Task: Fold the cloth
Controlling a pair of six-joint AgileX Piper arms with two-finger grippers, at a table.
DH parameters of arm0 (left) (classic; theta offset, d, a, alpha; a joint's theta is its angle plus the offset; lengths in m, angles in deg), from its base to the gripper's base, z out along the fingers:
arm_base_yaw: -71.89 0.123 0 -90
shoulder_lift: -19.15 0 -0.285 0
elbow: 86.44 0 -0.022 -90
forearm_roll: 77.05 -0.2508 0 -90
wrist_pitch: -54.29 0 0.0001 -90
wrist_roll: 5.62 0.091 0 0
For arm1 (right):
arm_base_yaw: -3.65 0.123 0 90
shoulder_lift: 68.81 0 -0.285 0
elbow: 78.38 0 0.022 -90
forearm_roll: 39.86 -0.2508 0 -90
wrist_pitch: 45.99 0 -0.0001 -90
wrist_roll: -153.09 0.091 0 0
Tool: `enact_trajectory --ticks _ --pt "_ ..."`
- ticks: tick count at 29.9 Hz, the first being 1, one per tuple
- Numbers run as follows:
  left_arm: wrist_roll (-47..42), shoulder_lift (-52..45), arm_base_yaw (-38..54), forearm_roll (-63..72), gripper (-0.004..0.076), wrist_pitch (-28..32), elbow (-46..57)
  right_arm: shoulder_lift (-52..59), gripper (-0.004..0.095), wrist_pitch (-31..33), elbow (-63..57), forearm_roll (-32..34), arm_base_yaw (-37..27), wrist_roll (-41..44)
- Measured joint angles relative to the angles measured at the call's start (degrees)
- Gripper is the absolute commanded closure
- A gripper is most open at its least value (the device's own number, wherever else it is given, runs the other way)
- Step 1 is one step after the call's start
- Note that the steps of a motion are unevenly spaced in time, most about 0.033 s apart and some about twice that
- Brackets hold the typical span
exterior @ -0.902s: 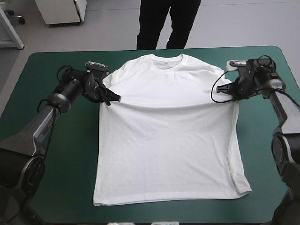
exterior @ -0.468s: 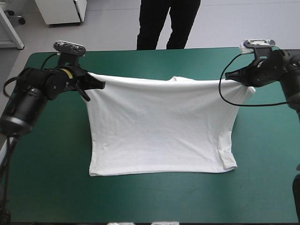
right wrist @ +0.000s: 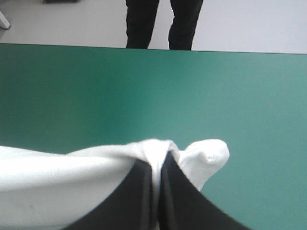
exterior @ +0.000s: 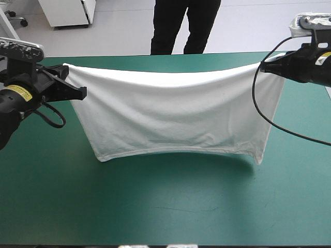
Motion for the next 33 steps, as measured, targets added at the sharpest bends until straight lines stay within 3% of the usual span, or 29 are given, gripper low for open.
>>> enact_trajectory --ticks 18,26,33 --pt "4.0 -4.2 0.0 9.6 0.0733 0.5 -6.3 7.5 0.0925 -0.4 0.8 -8.3 0.0 -3.8" --pt "4.1 2.2 0.0 9.9 0.0733 9.5 -6.9 5.4 0.0925 -12.4 1.1 -9.9 0.0 -4.3" --pt "4.0 15.3 0.0 9.6 0.0733 17.1 -13.9 -3.9 0.0925 -21.0 1.3 -9.9 0.0 -4.3"
